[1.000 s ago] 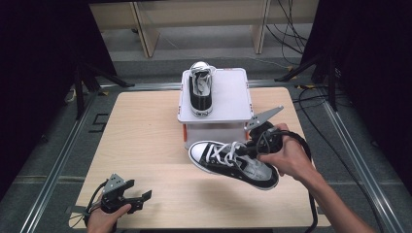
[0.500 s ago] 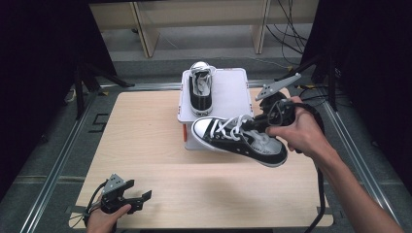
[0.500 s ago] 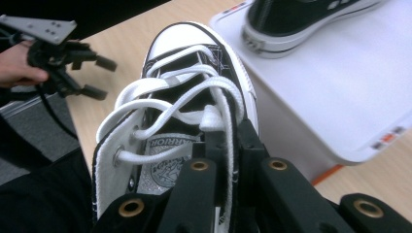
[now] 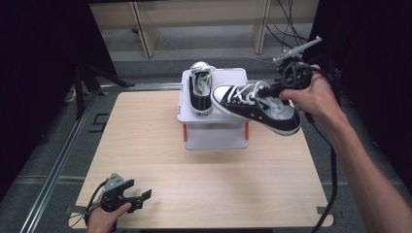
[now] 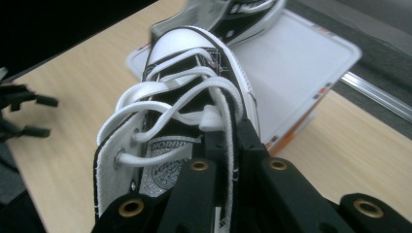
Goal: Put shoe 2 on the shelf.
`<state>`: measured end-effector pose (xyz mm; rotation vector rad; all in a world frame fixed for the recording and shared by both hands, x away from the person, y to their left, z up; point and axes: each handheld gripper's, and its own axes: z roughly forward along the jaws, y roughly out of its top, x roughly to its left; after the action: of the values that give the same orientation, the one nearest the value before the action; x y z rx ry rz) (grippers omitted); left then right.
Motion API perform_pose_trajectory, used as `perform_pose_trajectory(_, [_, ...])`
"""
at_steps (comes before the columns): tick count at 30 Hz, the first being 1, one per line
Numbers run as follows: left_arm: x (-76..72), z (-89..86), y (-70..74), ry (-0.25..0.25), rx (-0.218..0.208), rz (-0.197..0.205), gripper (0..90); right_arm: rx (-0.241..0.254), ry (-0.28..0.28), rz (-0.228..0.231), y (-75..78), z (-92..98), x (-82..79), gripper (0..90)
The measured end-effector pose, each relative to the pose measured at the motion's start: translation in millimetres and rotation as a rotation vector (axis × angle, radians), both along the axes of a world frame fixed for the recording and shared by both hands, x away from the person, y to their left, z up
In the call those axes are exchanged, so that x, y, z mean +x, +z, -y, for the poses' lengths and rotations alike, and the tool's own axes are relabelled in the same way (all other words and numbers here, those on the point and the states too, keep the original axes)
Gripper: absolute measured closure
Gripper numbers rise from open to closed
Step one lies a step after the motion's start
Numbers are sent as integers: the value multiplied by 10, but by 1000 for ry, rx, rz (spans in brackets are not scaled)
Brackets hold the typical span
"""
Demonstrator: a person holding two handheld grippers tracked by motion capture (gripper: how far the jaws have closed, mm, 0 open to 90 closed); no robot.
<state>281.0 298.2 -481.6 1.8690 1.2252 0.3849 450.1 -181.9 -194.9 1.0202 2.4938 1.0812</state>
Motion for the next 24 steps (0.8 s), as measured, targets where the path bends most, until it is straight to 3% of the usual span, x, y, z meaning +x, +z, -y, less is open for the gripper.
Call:
perform_pose_trajectory(2, [-13, -5, 0, -12, 21, 4, 154, -4, -33, 1, 26, -5, 106, 882])
perform_pose_trajectory(8, [-41, -31, 11, -12, 9, 8, 154, -13, -140, 38, 1, -69, 443, 882])
perform_pose_trajectory(9, [-42, -26, 11, -11, 11, 4, 154, -19, -168, 17, 3, -86, 490, 882])
perform_pose_trajectory(11, [-37, -17, 6, -19, 17, 0, 154, -21, -209, 16, -27, -107, 618, 882])
perform_pose_trajectory(12, [-43, 0, 7, -21, -4, 2, 154, -14, -239, 10, -46, -128, 669, 882])
perform_pose_trajectory(13, [-41, -4, 5, -26, 17, -2, 154, -7, -258, 11, -70, -148, 725, 882])
perform_pose_trajectory(24, [-68, 11, 14, -48, 13, -2, 155, 45, -453, -18, -347, -420, 1204, 881])
